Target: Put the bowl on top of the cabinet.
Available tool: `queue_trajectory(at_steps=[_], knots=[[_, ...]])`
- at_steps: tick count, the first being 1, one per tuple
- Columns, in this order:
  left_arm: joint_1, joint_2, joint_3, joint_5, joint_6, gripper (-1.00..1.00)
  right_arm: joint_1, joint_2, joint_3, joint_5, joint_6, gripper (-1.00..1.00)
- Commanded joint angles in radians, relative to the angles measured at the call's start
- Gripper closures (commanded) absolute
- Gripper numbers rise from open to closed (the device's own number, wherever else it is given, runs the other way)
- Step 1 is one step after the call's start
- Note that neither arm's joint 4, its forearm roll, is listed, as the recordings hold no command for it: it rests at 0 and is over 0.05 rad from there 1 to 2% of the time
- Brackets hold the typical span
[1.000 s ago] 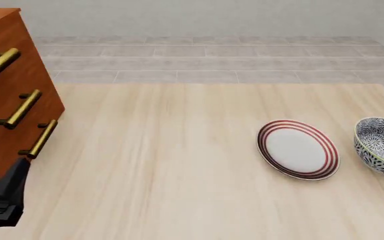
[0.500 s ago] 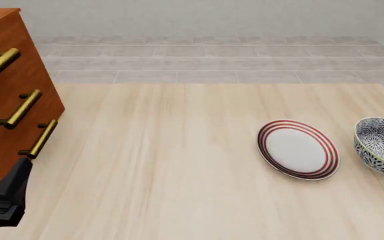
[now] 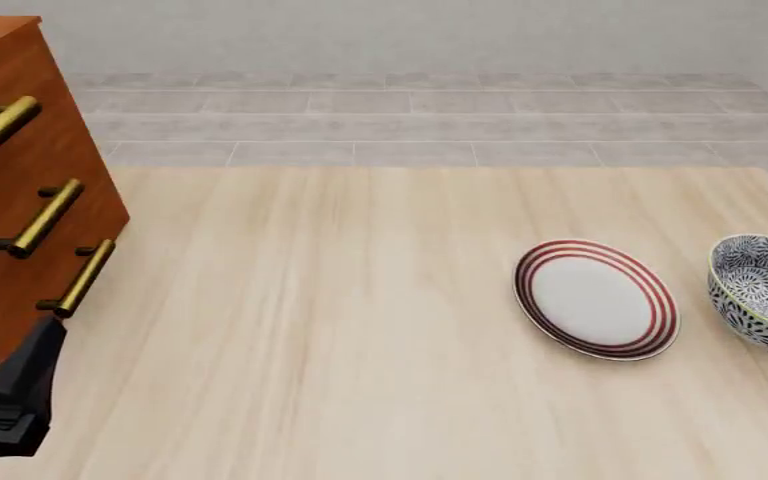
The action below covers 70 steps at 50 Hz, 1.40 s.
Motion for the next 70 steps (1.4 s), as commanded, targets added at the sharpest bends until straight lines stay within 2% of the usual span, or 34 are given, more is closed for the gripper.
queue_trajectory(at_steps=[1, 19, 27, 37, 47, 66, 70], knots=[[-0.006, 0.008, 0.000, -0.007, -0.001, -1.00, -0.012, 0.075, 0.008, -0.039, 0.022, -1.00], [-0.011, 0.030, -0.001, -0.021, 0.001, -1.00, -0.032, 0.164, -0.012, -0.089, 0.068, -1.00], [-0.012, 0.044, -0.001, -0.030, 0.001, -1.00, -0.028, 0.211, -0.021, -0.111, 0.064, -1.00], [-0.013, 0.051, -0.001, -0.034, 0.005, -1.00, -0.043, 0.287, -0.072, -0.110, 0.030, -1.00], [-0.012, 0.049, 0.000, -0.030, 0.006, -1.00, -0.076, 0.379, -0.085, -0.149, 0.008, -1.00], [-0.014, 0.075, 0.000, -0.054, 0.008, -1.00, -0.098, 0.460, -0.079, -0.206, 0.021, -1.00], [-0.013, 0.081, 0.000, -0.058, 0.008, -1.00, -0.099, 0.494, -0.089, -0.216, 0.009, -1.00]])
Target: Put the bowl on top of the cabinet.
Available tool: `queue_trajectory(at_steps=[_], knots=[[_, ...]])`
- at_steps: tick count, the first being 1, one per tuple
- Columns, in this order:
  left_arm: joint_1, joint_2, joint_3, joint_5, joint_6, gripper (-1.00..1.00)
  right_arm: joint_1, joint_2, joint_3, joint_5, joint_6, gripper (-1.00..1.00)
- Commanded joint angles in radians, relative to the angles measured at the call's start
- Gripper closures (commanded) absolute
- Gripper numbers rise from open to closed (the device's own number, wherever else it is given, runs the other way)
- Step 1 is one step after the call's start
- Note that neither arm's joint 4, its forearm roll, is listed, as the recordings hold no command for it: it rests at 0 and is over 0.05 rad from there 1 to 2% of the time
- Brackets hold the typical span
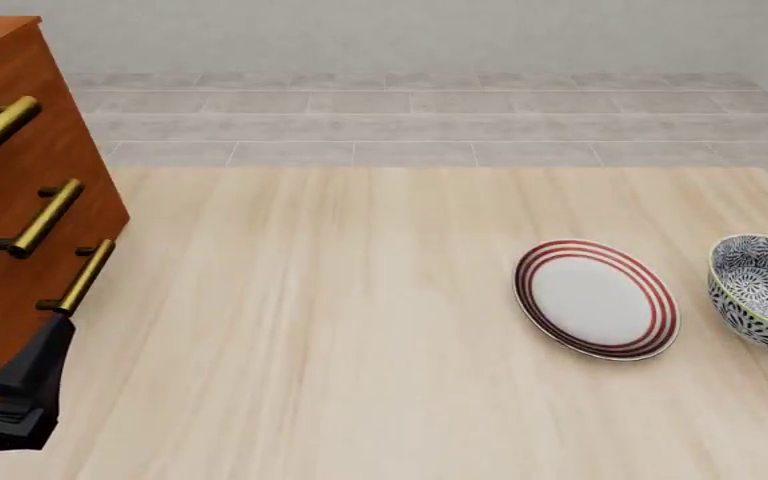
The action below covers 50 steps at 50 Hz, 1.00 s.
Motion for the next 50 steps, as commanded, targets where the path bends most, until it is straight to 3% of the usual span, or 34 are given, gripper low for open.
queue_trajectory(at_steps=[1, 50], knots=[[0.000, 0.011, 0.000, -0.009, 0.002, -1.00, -0.013, 0.076, -0.016, -0.032, -0.006, -1.00], [0.003, 0.005, 0.000, 0.003, 0.015, -1.00, -0.025, 0.265, 0.001, -0.134, -0.026, -1.00]])
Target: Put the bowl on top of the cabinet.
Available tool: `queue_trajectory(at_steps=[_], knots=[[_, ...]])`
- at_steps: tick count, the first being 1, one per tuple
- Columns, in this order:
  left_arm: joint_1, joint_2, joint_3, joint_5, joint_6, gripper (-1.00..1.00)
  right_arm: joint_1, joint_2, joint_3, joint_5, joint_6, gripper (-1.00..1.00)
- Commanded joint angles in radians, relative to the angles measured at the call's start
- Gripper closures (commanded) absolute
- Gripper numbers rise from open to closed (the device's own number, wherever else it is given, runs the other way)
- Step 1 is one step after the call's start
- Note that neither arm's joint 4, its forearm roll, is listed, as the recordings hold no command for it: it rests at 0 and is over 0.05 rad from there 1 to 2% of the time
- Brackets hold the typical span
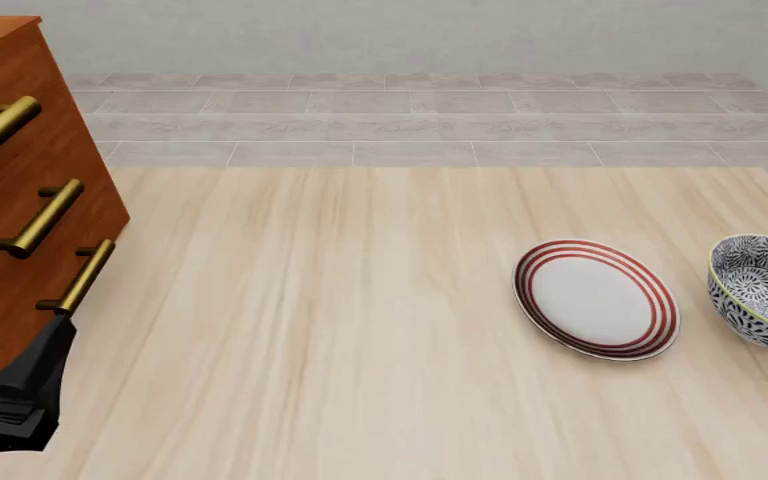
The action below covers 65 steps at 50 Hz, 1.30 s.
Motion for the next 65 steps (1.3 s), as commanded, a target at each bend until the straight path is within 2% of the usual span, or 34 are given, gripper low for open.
queue_trajectory(at_steps=[1, 21, 65], knots=[[0.000, 0.004, 0.000, -0.005, 0.001, -1.00, -0.004, 0.052, 0.014, -0.030, -0.012, -1.00], [0.001, -0.003, 0.000, 0.000, 0.002, -1.00, -0.009, 0.139, 0.024, -0.081, -0.022, -1.00], [0.006, 0.000, 0.000, -0.004, -0.002, -1.00, 0.007, 0.199, 0.058, -0.138, -0.031, -1.00]])
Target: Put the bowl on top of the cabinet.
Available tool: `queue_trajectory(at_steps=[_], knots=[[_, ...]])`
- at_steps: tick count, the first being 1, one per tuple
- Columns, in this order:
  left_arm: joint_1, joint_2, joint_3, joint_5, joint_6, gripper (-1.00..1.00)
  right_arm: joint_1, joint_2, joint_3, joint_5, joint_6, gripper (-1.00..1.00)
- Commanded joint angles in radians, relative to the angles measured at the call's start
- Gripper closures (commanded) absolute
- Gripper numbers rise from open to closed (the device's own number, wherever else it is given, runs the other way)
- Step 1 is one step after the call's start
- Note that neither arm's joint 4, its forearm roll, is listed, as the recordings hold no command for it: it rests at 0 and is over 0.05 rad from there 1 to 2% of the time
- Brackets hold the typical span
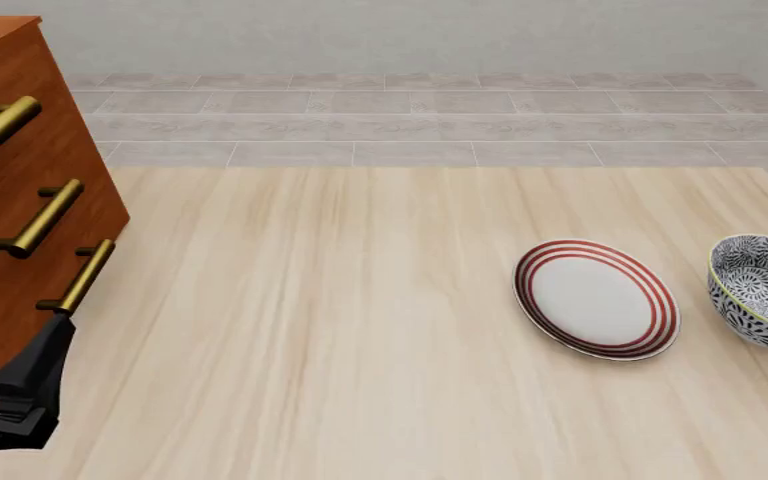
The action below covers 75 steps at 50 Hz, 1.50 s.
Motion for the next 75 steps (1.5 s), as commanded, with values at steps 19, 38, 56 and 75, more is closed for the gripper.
queue_trajectory(at_steps=[19, 38, 56, 75], knots=[[0.004, -0.009, 0.000, 0.007, -0.003, -1.00, -0.005, 0.023, 0.008, -0.018, -0.004, 1.00], [0.005, -0.001, 0.000, -0.005, -0.003, -1.00, 0.038, -0.083, -0.023, 0.062, 0.022, 1.00], [0.003, -0.007, 0.000, -0.003, -0.005, -1.00, 0.054, -0.218, -0.053, 0.151, 0.040, 1.00], [0.003, 0.004, 0.000, -0.014, -0.010, -1.00, 0.109, -0.330, -0.125, 0.252, 0.030, 1.00]])
